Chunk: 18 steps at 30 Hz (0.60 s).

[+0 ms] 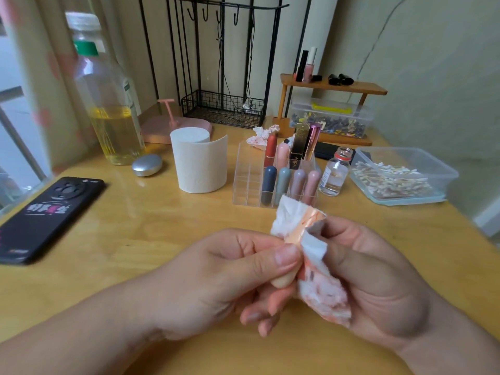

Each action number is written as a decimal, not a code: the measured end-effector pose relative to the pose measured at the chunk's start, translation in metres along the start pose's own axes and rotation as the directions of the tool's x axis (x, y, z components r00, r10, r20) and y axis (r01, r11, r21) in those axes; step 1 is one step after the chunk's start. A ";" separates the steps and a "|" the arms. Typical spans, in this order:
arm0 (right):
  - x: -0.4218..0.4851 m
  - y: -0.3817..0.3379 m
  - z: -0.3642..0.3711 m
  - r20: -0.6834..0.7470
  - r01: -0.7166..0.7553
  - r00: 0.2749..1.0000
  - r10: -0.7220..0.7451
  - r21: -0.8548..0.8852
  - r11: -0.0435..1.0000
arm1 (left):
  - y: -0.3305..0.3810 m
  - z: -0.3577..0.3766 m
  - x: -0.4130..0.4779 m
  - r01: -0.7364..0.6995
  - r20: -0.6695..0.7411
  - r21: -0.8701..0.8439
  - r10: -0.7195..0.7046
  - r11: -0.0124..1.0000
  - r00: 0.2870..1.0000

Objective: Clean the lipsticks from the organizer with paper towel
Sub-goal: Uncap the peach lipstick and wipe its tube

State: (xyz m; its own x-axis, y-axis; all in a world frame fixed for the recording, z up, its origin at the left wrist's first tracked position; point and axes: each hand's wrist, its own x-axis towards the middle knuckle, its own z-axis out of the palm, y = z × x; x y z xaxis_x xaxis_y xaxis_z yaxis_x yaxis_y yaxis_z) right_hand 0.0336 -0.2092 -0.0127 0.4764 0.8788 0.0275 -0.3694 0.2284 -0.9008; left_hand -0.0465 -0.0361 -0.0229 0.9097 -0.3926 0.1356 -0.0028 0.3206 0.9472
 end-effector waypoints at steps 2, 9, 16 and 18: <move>0.000 -0.001 0.001 0.042 0.024 0.999 -0.024 -0.013 1.000 | 0.001 0.000 -0.002 0.026 -0.045 0.089 -0.022 0.996 0.999; -0.006 0.000 0.005 -0.035 0.230 0.970 -0.241 -0.198 0.953 | 0.010 0.012 -0.012 -0.073 -0.191 0.752 0.323 0.655 0.927; -0.010 -0.007 0.002 0.157 0.188 0.972 -0.177 -0.063 0.980 | 0.009 0.000 -0.011 0.063 0.014 0.082 -0.064 0.995 0.998; -0.010 -0.006 -0.002 0.173 0.165 0.974 -0.147 -0.093 0.982 | 0.010 -0.002 -0.011 0.110 0.085 0.024 -0.112 0.994 0.990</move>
State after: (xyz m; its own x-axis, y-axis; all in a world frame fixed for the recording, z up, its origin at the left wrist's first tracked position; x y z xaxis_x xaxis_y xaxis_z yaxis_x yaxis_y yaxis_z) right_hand 0.0324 -0.2198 -0.0083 0.3801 0.8947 0.2346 -0.2102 0.3305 -0.9201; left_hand -0.0557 -0.0270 -0.0150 0.8656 -0.4979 0.0529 0.0874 0.2543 0.9632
